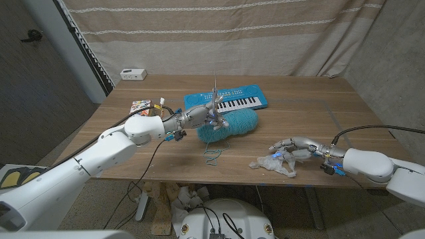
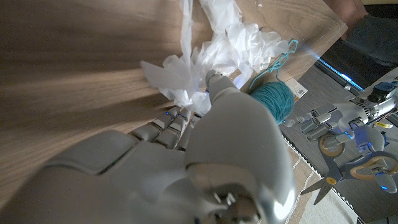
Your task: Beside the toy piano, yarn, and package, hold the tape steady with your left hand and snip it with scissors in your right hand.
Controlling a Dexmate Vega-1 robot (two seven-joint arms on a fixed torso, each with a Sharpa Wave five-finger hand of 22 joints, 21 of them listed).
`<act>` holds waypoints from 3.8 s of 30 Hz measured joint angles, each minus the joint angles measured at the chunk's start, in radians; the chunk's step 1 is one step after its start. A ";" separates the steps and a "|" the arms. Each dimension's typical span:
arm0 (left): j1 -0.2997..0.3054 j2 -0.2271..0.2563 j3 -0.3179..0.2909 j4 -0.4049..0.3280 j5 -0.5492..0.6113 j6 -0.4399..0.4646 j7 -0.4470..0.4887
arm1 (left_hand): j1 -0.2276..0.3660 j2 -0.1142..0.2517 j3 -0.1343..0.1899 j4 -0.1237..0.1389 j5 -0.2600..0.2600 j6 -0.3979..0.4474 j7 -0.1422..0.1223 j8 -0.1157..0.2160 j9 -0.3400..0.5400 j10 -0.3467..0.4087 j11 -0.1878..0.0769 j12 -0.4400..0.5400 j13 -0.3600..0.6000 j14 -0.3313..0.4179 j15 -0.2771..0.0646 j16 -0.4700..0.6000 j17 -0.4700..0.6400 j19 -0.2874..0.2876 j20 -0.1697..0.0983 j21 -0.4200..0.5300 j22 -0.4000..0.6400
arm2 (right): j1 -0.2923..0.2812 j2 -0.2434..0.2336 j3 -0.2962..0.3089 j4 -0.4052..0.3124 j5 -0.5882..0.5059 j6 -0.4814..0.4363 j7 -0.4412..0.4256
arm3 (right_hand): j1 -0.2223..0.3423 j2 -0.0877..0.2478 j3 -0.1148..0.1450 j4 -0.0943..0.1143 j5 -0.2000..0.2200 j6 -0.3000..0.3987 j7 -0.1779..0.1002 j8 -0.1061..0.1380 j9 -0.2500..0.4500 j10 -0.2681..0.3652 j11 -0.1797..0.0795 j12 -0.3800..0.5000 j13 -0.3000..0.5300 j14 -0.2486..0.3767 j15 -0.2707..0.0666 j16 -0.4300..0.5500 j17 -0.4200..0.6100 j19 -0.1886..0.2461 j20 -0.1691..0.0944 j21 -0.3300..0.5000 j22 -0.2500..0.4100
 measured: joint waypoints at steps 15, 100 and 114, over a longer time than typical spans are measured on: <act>-0.015 -0.010 0.006 0.005 0.001 0.013 0.001 | -0.003 0.004 0.000 0.000 0.000 0.000 0.000 0.000 0.000 0.002 -0.002 -0.001 0.000 0.000 0.000 0.001 0.015 0.000 0.000 0.000 0.003 | 0.004 -0.010 -0.007 0.006 -0.021 0.015 -0.058 | -0.034 0.009 -0.041 0.045 -0.040 0.193 0.001 0.046 -0.010 0.073 -0.006 -0.005 -0.042 0.063 0.002 0.041 0.017 0.022 0.002 0.001 0.003; -0.098 -0.103 0.054 0.071 0.010 0.047 0.016 | -0.005 0.006 0.000 0.000 0.015 0.011 -0.011 0.000 0.000 0.014 -0.003 -0.001 0.000 0.002 0.002 0.015 0.023 0.000 0.000 0.000 0.002 | 0.222 0.071 0.016 0.170 0.120 0.102 0.025 | -0.049 0.014 0.156 0.145 -0.142 0.087 0.071 -0.128 -0.005 0.057 0.025 -0.198 -0.082 0.908 -0.091 0.521 0.395 0.212 0.047 1.278 0.031; -0.096 -0.107 0.051 0.077 0.012 0.038 0.019 | -0.005 0.006 0.000 0.000 0.023 0.011 -0.011 0.000 0.000 0.016 -0.001 -0.003 0.000 0.002 0.002 0.015 0.024 0.000 0.000 0.000 0.002 | 0.272 0.131 0.040 0.202 0.116 0.104 0.006 | -0.049 0.014 0.160 0.141 -0.148 0.087 0.071 -0.128 -0.005 0.059 0.027 -0.198 -0.082 0.886 -0.091 0.521 0.398 0.212 0.047 1.278 0.026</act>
